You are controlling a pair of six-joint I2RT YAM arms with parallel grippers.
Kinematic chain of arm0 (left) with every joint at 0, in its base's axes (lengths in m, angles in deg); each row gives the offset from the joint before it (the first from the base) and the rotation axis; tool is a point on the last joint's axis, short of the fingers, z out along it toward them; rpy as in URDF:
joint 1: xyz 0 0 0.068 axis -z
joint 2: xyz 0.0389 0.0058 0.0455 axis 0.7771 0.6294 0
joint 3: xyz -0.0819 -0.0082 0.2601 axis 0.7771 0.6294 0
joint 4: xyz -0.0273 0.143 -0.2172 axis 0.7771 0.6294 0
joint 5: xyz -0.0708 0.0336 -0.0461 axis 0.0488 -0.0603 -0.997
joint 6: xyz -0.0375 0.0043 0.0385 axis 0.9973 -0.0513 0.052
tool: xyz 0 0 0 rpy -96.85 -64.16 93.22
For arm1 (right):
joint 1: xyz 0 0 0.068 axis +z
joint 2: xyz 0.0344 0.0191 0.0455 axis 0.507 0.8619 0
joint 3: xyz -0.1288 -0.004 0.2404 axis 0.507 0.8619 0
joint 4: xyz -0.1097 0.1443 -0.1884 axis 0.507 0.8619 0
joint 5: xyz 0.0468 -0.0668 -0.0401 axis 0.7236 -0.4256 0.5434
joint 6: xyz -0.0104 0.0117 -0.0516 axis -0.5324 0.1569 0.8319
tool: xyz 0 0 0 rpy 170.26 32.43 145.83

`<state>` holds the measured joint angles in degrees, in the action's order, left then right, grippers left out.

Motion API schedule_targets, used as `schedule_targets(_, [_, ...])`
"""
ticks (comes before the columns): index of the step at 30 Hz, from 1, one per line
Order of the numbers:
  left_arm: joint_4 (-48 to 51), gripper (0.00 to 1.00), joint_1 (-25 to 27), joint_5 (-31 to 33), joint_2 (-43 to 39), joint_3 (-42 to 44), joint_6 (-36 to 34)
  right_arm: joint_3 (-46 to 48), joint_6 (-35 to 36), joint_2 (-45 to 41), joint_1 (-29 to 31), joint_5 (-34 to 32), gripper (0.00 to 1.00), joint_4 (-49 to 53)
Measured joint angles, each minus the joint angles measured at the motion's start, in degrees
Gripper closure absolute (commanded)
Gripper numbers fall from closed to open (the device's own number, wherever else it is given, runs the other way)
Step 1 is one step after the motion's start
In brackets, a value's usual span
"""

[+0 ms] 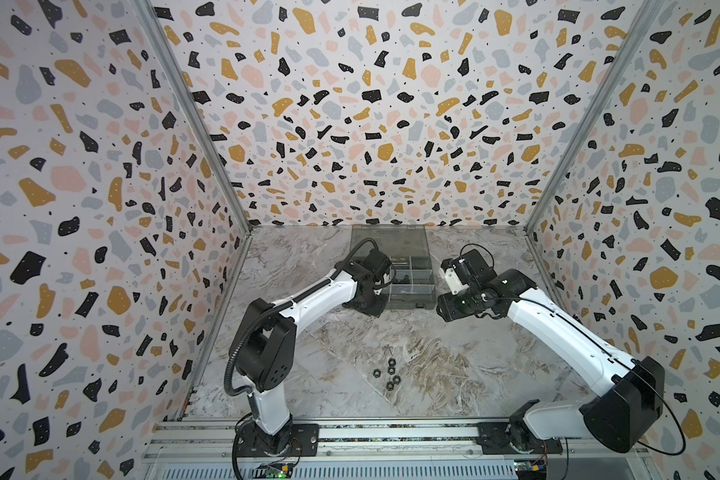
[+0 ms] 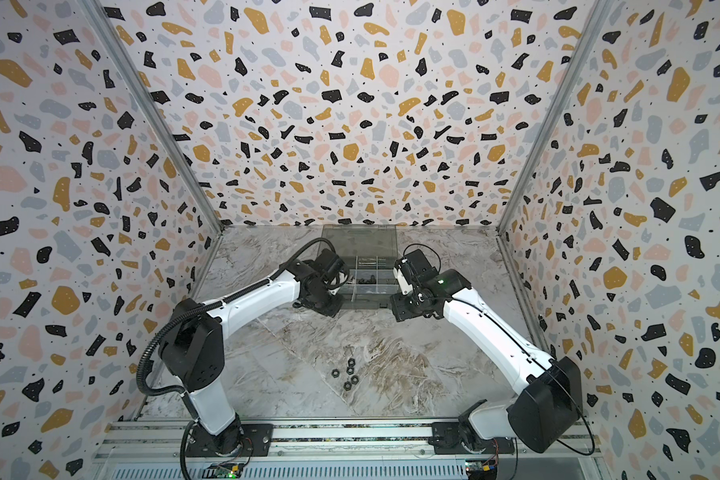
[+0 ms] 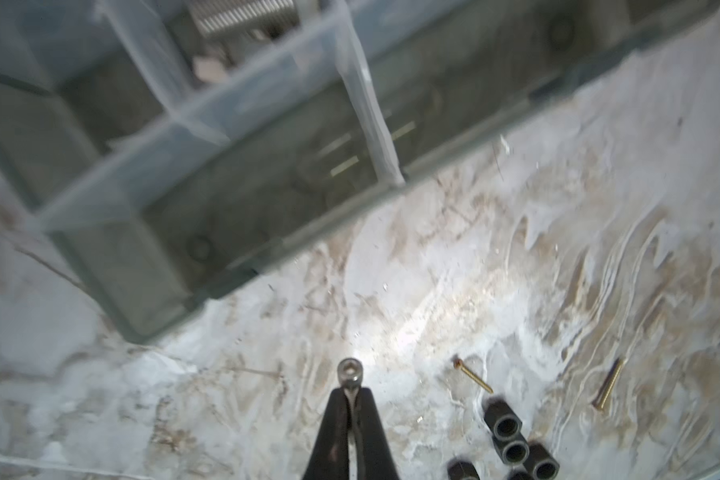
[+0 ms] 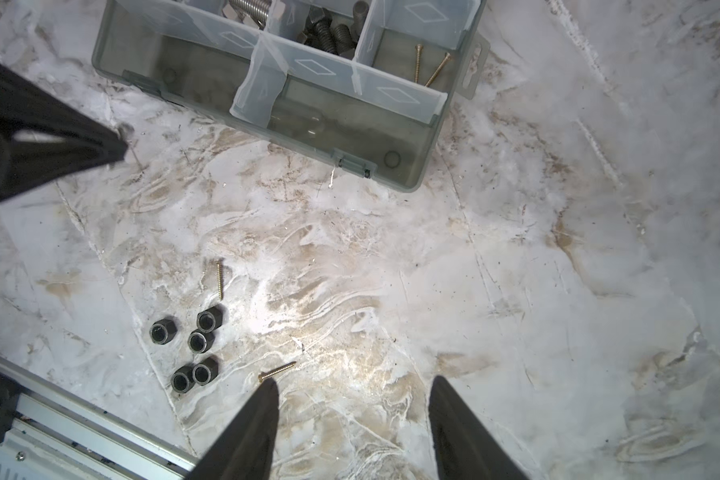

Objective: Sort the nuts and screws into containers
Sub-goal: 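Carry the small silver screw to the silver-bolt compartment and release it, then grasp a brass screw with the right gripper while the left arm draws back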

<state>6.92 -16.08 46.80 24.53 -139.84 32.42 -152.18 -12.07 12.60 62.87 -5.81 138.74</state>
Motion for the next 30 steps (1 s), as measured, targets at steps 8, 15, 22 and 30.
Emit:
schedule_targets(8, [3.43,1.0,-5.6,3.26,13.68,-20.94,0.07,-1.22,1.01,0.81,-1.4,0.02,0.4,-0.2])
schedule_targets(15, [4.83,1.0,-6.97,3.74,19.85,-28.85,0.09,-2.12,1.73,1.38,-3.15,0.02,0.4,-0.22])
schedule_targets(22, [5.64,1.0,-7.96,3.65,21.35,-28.52,0.09,-2.91,2.25,2.12,-4.72,0.02,0.4,-0.17])
schedule_targets(30, [4.76,0.99,-9.11,3.58,21.35,-26.18,0.0,-4.42,2.27,4.04,-4.87,0.02,0.4,0.2])
